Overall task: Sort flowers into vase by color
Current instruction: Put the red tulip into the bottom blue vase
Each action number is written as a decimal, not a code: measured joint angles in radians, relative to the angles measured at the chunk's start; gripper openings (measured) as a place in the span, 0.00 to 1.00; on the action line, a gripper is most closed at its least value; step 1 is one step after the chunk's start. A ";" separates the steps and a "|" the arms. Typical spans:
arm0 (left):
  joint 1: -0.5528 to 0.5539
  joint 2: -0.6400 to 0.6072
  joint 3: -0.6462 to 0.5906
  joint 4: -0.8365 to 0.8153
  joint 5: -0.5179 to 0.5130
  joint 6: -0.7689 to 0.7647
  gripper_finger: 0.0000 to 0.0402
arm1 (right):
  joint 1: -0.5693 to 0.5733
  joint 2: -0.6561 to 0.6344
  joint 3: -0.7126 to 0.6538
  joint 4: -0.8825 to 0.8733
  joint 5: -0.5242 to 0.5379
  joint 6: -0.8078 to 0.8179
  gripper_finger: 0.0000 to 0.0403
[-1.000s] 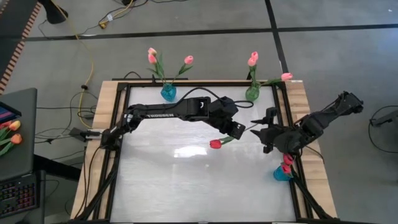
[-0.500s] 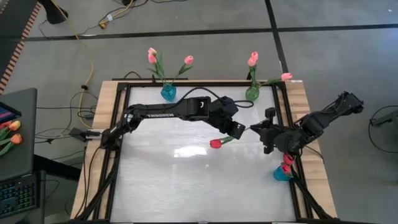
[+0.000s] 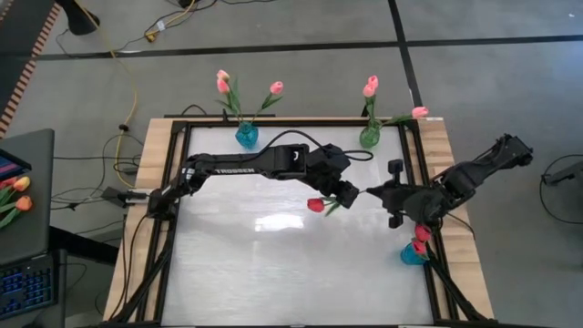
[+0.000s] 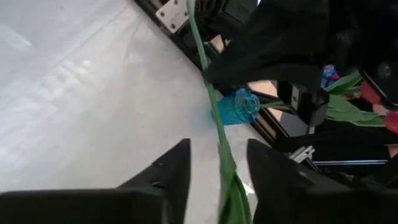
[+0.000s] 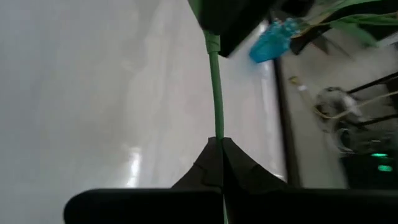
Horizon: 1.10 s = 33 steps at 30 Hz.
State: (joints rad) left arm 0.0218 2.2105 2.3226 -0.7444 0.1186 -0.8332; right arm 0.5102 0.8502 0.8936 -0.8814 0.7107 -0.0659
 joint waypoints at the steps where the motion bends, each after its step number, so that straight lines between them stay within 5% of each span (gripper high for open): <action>1: 0.004 0.000 0.000 0.008 0.002 0.008 0.38 | 0.000 -0.008 0.000 0.000 -0.020 0.011 0.04; 11: 0.068 -0.005 0.000 0.238 0.141 0.026 0.58 | -0.002 -0.148 0.000 -0.035 -0.132 0.101 0.04; 17: 0.083 -0.056 0.000 0.406 0.037 0.115 0.58 | -0.002 -0.268 0.007 -0.056 -0.136 0.165 0.04; 25: 0.063 -0.171 0.002 0.398 -0.185 0.286 0.58 | 0.000 -0.486 0.065 -0.044 -0.137 0.226 0.04; 33: 0.025 -0.193 0.002 0.326 -0.234 0.319 0.58 | 0.000 -0.692 0.068 0.081 -0.385 0.228 0.04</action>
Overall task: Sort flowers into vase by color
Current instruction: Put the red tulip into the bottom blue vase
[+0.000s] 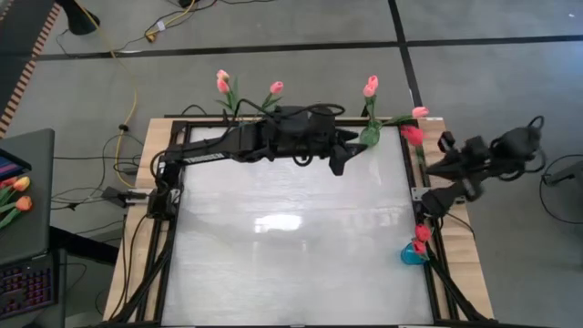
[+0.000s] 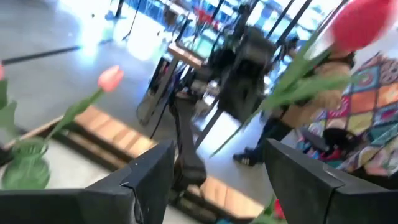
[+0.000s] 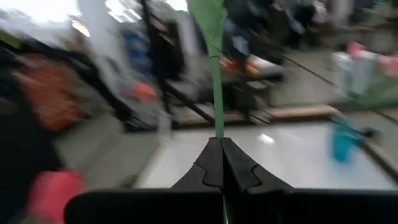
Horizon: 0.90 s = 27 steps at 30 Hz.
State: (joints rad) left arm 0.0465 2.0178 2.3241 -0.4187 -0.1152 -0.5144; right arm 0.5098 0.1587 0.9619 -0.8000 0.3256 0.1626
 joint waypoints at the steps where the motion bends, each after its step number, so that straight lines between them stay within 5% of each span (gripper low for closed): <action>1: -0.003 0.000 0.000 -0.021 -0.005 0.000 0.58 | 0.000 -0.022 0.000 0.015 -0.039 0.012 0.04; 12: -0.038 0.002 -0.001 -0.132 -0.093 0.007 0.58 | -0.159 -0.089 -0.082 0.190 -0.476 0.079 0.04; 19: -0.052 0.002 -0.001 -0.153 -0.129 0.013 0.58 | -0.414 -0.155 -0.156 0.351 -0.757 0.151 0.04; 27: -0.052 0.002 -0.002 -0.170 -0.145 0.014 0.58 | -0.751 -0.151 -0.074 0.272 -1.064 0.178 0.04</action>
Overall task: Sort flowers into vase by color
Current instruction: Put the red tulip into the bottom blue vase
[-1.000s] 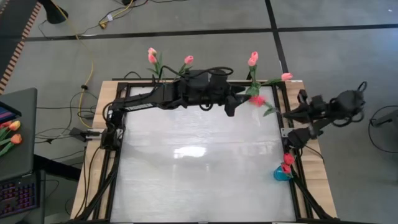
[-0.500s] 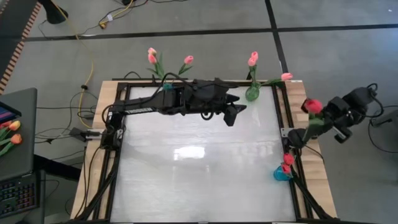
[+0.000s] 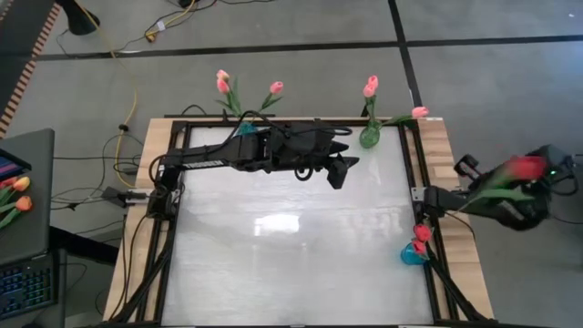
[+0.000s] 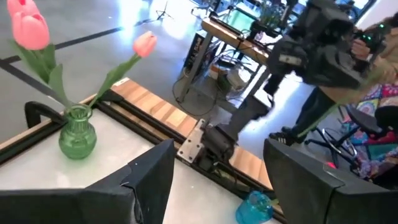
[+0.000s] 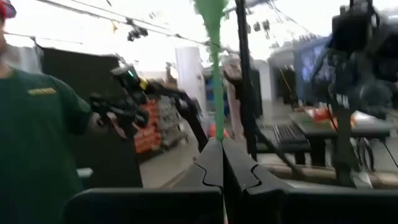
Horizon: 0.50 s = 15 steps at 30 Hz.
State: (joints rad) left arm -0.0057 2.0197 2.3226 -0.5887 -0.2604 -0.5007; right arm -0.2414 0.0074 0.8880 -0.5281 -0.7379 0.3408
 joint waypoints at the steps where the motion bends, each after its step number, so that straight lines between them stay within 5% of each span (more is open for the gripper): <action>1: 0.000 0.004 0.000 0.007 -0.006 0.001 0.58 | -0.035 0.000 0.003 -0.006 -0.028 0.003 0.04; 10: -0.002 0.048 -0.005 0.027 0.026 0.002 0.58 | -0.295 -0.002 0.045 -0.021 -0.215 0.078 0.04; 15: -0.003 0.062 -0.005 0.114 0.071 -0.010 0.58 | -0.365 -0.002 0.079 0.015 -0.208 0.054 0.04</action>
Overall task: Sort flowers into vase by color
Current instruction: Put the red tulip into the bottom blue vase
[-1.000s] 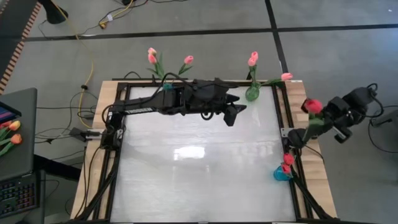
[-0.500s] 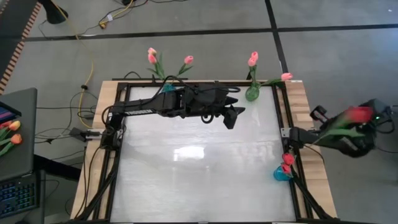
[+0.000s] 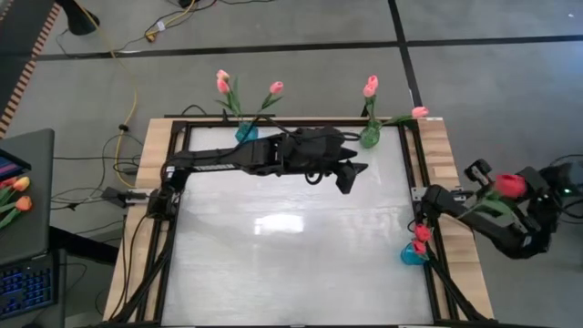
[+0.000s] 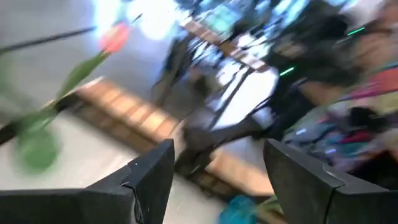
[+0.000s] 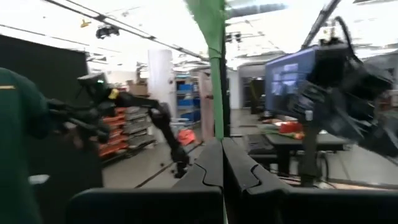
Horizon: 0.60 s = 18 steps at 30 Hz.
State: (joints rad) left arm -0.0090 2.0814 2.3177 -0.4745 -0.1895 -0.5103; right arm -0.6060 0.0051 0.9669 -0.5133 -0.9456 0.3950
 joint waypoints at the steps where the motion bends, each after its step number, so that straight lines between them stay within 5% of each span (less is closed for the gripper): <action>1: -0.002 0.001 0.000 0.049 0.025 0.013 0.58 | -0.001 0.000 0.000 -0.005 0.011 -0.004 0.04; 9: -0.086 0.090 0.005 0.571 0.041 0.212 0.58 | -0.001 0.001 -0.052 -0.019 0.184 -0.010 0.04; 18: -0.122 0.324 0.037 0.971 -0.010 0.191 0.58 | -0.005 0.001 -0.071 -0.025 0.237 -0.011 0.04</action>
State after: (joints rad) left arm -0.1311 2.4053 2.3548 0.4966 -0.1997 -0.3195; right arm -0.6109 0.0059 0.8963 -0.5385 -0.7084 0.3841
